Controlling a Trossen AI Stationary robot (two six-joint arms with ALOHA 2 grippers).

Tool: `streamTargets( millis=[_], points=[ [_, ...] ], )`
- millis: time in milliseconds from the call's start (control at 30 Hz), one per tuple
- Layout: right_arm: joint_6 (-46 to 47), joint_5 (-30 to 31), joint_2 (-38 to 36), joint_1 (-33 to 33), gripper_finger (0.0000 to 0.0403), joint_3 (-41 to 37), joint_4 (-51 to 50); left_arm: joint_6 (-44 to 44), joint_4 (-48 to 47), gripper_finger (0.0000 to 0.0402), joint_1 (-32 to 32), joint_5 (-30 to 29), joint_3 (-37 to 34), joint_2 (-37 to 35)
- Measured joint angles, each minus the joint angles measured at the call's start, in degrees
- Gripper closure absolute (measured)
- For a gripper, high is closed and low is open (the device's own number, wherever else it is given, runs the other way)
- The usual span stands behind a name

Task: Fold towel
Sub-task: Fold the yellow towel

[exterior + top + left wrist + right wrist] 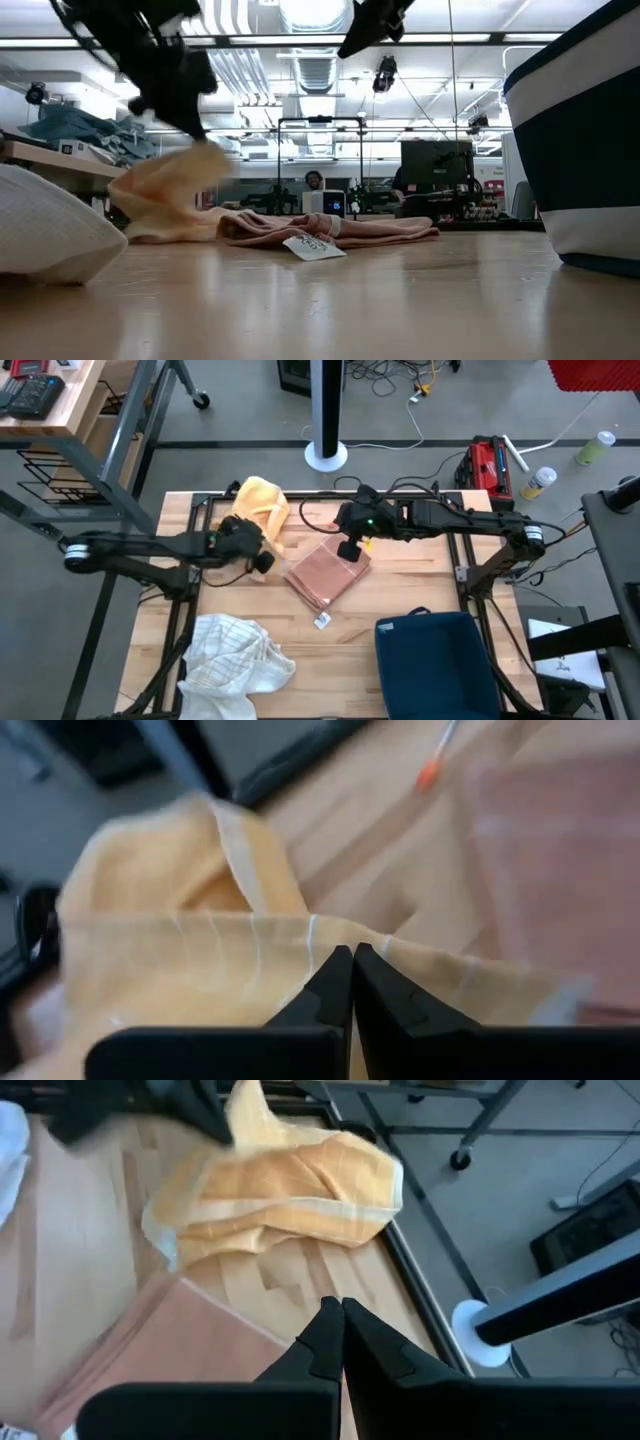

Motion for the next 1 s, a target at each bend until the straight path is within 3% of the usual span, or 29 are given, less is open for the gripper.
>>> streamTargets(
  millis=[267,433,667,1000],
  points=[
    [2.5,-0.8,-1.1,0.0,0.0403,-1.3,-3.0,4.9,5.1,0.0401,-6.5,-0.4,2.2,-11.8],
    [1.0,-8.9,-1.5,0.5,0.0403,-4.2,-0.8,8.4,14.1,0.0401,-7.5,-0.6,1.9,-14.2],
    [-0.8,-10.7,-0.9,0.4,0.0403,-5.7,0.2,7.4,22.7,0.0401,-8.1,-0.5,0.0,-10.0],
    [2.1,-10.8,0.7,1.5,0.0403,-9.6,1.2,6.3,30.5,0.0401,-13.2,0.0,-0.3,3.8]
  ],
)
